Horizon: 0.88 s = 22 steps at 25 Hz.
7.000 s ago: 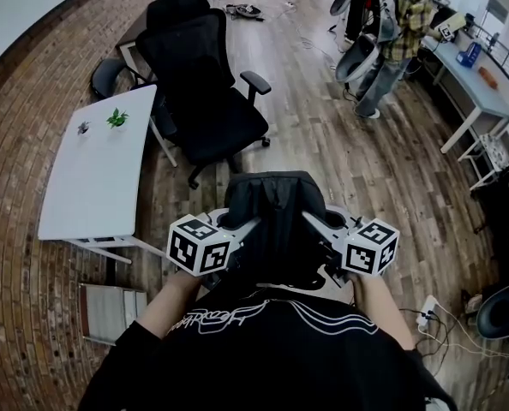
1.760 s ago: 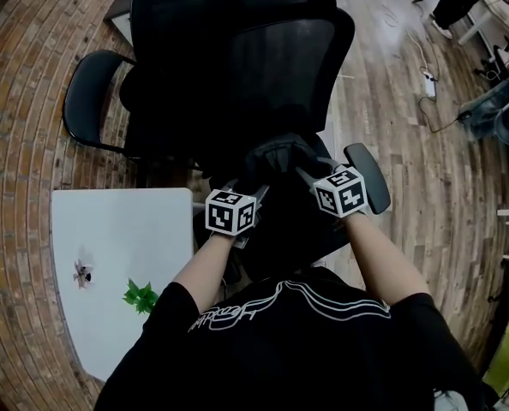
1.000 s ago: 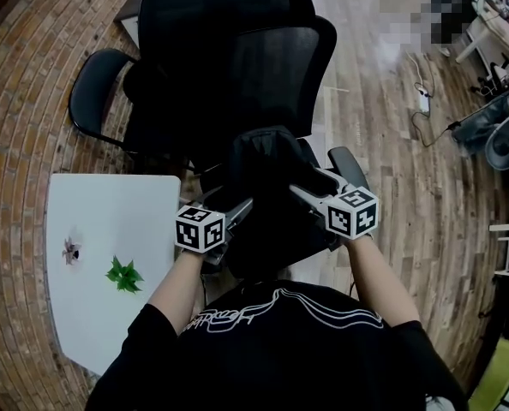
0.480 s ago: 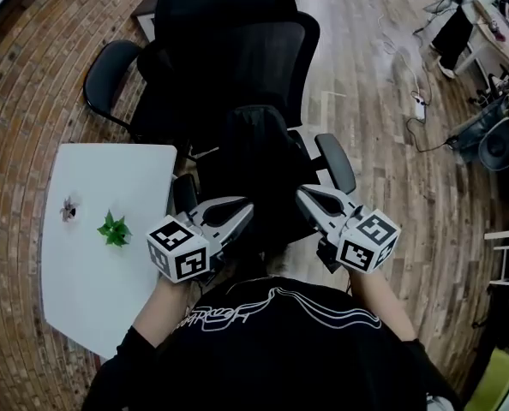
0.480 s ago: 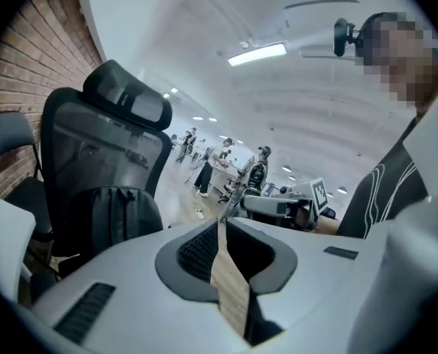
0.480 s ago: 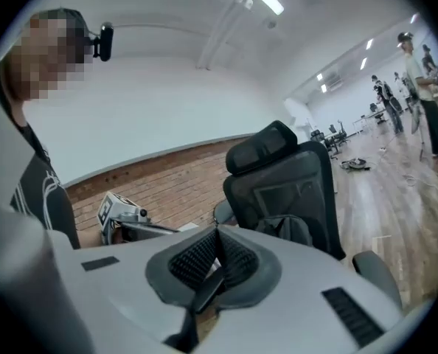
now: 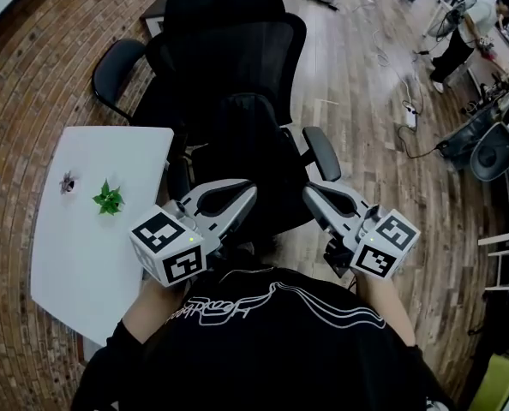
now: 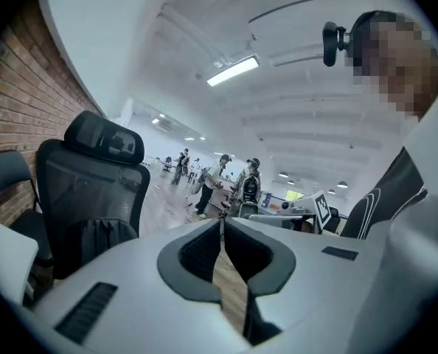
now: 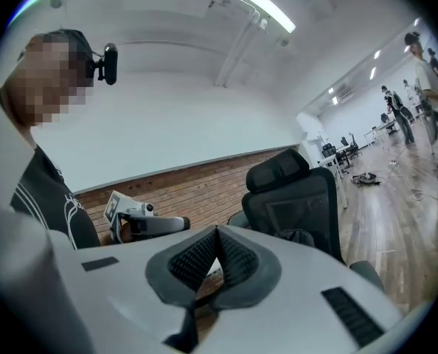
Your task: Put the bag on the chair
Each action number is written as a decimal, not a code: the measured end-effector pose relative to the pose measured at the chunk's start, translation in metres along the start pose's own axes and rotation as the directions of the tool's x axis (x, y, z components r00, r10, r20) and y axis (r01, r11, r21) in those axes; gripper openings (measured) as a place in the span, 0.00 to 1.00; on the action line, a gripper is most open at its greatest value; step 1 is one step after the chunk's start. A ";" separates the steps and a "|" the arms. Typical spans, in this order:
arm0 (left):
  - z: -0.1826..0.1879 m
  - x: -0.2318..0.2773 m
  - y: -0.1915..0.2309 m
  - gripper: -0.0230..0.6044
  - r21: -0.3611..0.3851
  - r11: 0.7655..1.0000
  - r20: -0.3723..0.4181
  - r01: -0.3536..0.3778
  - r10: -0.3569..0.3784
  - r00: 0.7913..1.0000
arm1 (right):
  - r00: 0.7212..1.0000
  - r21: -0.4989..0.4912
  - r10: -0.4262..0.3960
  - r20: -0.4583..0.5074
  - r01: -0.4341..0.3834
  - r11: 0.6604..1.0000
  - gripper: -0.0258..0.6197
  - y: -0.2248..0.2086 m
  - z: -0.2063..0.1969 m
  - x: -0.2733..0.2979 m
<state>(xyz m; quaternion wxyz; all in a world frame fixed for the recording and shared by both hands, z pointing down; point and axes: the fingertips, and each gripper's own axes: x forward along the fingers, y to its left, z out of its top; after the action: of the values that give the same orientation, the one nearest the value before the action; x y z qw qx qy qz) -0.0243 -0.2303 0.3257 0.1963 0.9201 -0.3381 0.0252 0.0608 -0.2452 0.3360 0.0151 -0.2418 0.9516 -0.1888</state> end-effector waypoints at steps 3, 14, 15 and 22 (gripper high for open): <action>-0.002 0.003 -0.012 0.10 0.014 1.000 0.000 0.005 -0.005 1.000 | 0.999 -0.032 -0.023 0.023 0.024 0.999 0.03 0.006 0.003 -0.012; -0.015 0.025 -0.024 0.10 0.025 0.999 -0.056 0.020 -0.019 0.998 | 0.998 0.033 -0.057 0.035 0.056 0.998 0.03 -0.006 -0.007 -0.034; -0.017 0.026 -0.025 0.10 0.032 0.999 -0.064 0.020 -0.018 0.998 | 0.998 0.036 -0.057 0.038 0.056 0.998 0.03 -0.007 -0.007 -0.034; -0.020 0.027 -0.030 0.10 0.060 0.998 -0.085 0.017 -0.012 0.996 | 0.998 0.057 -0.046 0.045 0.044 0.997 0.03 -0.006 -0.011 -0.038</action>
<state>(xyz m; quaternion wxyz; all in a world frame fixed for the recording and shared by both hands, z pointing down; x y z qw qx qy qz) 0.0167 -0.2183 0.3390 0.1828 0.9261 -0.3219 0.0731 0.0952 -0.2284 0.3459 0.0399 -0.2671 0.9396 -0.2102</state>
